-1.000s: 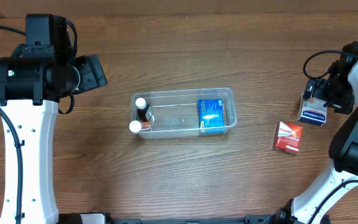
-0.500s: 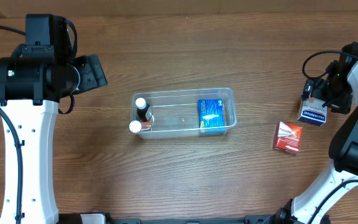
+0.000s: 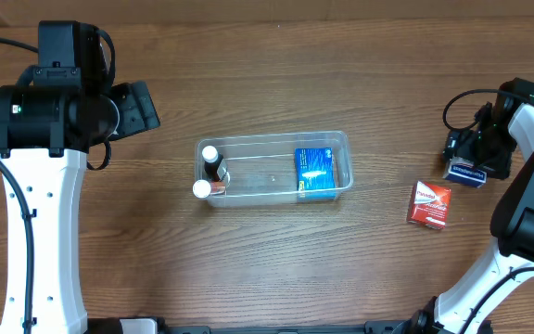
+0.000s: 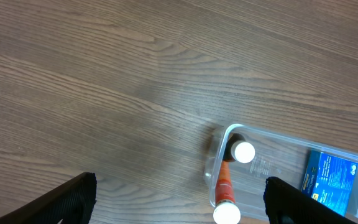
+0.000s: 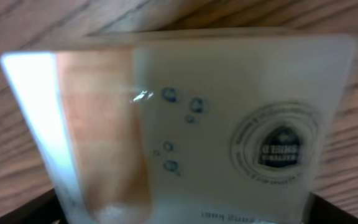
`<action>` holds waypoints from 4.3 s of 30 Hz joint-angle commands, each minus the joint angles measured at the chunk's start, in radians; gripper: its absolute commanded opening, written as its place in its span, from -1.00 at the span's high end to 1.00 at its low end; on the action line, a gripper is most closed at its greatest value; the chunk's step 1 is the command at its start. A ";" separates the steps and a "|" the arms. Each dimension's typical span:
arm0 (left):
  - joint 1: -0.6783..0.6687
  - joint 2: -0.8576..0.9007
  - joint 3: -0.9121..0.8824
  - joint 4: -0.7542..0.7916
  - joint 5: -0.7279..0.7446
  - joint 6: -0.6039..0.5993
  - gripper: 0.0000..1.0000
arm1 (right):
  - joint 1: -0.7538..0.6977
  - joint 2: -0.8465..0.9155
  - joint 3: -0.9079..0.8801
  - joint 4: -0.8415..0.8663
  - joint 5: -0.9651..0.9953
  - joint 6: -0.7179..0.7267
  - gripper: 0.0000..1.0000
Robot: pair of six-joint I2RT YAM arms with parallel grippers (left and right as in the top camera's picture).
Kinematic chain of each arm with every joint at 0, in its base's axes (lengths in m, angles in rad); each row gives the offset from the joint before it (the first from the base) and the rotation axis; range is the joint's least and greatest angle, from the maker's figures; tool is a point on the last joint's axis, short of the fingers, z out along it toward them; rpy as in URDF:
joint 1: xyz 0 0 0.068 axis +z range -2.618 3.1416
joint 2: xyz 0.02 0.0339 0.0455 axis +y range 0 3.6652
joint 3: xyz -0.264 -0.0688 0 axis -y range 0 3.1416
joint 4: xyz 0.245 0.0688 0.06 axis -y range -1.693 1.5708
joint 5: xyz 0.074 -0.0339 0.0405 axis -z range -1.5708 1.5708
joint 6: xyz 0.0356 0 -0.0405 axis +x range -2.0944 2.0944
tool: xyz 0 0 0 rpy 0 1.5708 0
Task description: Pack container
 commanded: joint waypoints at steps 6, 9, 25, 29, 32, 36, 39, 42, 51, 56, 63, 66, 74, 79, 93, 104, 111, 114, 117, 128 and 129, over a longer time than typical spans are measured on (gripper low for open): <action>0.004 0.000 0.013 0.001 -0.003 0.004 -0.75 | 0.004 -0.030 0.079 -0.039 -0.013 0.051 -0.56; 0.004 0.000 0.013 0.002 -0.003 0.004 -0.75 | 0.014 -0.085 0.127 -0.084 -0.072 0.053 -0.48; 0.004 0.000 0.013 0.001 -0.002 0.004 -0.76 | 0.655 -0.533 0.186 -0.235 -0.115 0.265 -0.49; 0.004 0.000 0.013 0.001 -0.003 0.004 -0.76 | 0.850 -0.496 0.166 -0.187 -0.103 0.402 -0.49; 0.004 0.000 0.013 0.001 -0.003 0.004 -0.76 | 0.955 -0.430 0.158 -0.165 -0.096 0.443 -0.49; 0.004 0.000 0.013 -0.003 -0.003 0.004 -0.76 | 1.027 -0.314 0.158 -0.153 -0.093 0.465 -0.50; 0.004 0.000 0.013 -0.011 -0.003 0.005 -0.76 | 1.038 -0.247 0.157 -0.148 -0.092 0.510 -0.50; 0.004 0.000 0.013 -0.012 -0.003 0.004 -0.76 | 1.038 -0.208 0.148 -0.130 -0.093 0.511 -0.50; 0.004 0.000 0.013 -0.012 -0.003 0.004 -0.76 | 1.038 -0.126 0.147 -0.118 -0.093 0.510 -0.50; 0.004 0.000 0.013 -0.011 -0.003 0.004 -0.76 | 1.038 -0.099 0.147 -0.118 -0.093 0.510 -0.51; 0.004 0.000 0.013 -0.011 -0.003 0.004 -0.77 | 1.038 -0.092 0.147 -0.120 -0.101 0.510 -0.61; 0.004 0.000 0.013 -0.011 -0.003 0.004 -0.76 | 1.038 -0.092 0.147 -0.122 -0.100 0.510 -0.79; 0.004 0.000 0.013 -0.012 -0.003 0.004 -0.76 | 1.038 -0.092 0.147 -0.122 -0.095 0.509 -0.87; 0.004 0.000 0.013 -0.021 -0.003 0.004 -0.76 | 1.034 -0.119 0.164 -0.146 -0.022 0.464 -0.88; -0.025 0.000 0.006 -0.102 0.015 0.004 -0.57 | 0.602 -0.470 0.264 -0.309 0.128 0.467 -0.25; -0.301 0.000 -0.295 -0.150 -0.005 -0.051 0.24 | 0.341 -0.468 0.225 -0.396 0.023 0.415 -0.33; -0.304 0.000 -0.359 -0.122 0.001 -0.066 0.90 | 0.341 -0.468 0.225 -0.394 0.023 0.415 -0.35; -0.304 0.001 -0.361 -0.069 0.002 -0.066 0.89 | 0.341 -0.468 0.225 -0.396 0.023 0.415 -0.36; -0.304 0.004 -0.364 -0.026 0.001 -0.063 0.89 | 0.341 -0.468 0.225 -0.397 0.023 0.415 -0.36; -0.304 0.048 -0.445 0.055 0.031 -0.054 0.92 | 0.341 -0.468 0.225 -0.397 0.023 0.415 -0.36; -0.304 0.055 -0.445 0.063 0.031 -0.047 0.92 | 0.341 -0.468 0.225 -0.397 0.023 0.415 -0.36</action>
